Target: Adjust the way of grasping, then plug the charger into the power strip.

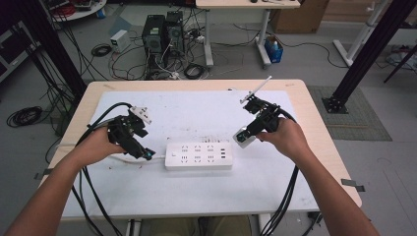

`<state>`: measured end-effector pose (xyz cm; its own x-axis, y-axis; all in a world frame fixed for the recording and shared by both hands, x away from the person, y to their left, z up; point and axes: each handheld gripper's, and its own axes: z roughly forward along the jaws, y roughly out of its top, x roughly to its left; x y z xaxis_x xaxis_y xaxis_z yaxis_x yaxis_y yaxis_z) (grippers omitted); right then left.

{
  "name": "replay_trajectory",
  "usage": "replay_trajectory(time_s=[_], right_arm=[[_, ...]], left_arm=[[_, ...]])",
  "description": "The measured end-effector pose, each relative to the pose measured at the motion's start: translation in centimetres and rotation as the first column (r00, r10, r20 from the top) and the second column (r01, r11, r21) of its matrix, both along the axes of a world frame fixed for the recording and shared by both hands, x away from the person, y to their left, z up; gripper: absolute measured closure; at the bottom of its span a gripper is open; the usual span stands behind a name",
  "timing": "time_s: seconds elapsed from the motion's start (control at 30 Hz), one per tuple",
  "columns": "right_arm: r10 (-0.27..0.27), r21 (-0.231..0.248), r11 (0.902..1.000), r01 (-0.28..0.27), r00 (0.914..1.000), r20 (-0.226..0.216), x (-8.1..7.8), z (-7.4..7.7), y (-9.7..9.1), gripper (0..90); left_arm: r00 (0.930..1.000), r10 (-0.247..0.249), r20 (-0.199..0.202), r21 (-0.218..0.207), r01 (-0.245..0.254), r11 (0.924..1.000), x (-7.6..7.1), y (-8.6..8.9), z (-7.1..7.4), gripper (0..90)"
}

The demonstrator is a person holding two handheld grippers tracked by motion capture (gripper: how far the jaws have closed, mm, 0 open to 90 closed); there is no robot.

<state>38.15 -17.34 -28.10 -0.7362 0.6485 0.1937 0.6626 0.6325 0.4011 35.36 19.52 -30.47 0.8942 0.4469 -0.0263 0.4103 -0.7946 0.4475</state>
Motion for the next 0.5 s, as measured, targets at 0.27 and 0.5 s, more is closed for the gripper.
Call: replay_trajectory(time_s=[0.27,0.5], right_arm=[[0.103,-0.029,0.9945,-0.101,0.9921,0.072,-0.2,0.1,0.4,62.3],[0.198,-0.087,0.9779,-0.19,0.9764,0.087,0.2,-0.1,2.0,62.3]], left_arm=[[0.9974,-0.01,-0.071,0.021,0.012,0.9997,-0.1,0.4,-0.1,20.2],[0.9973,-0.012,-0.073,0.033,0.015,0.9994,0.1,1.2,0.0,20.1]])
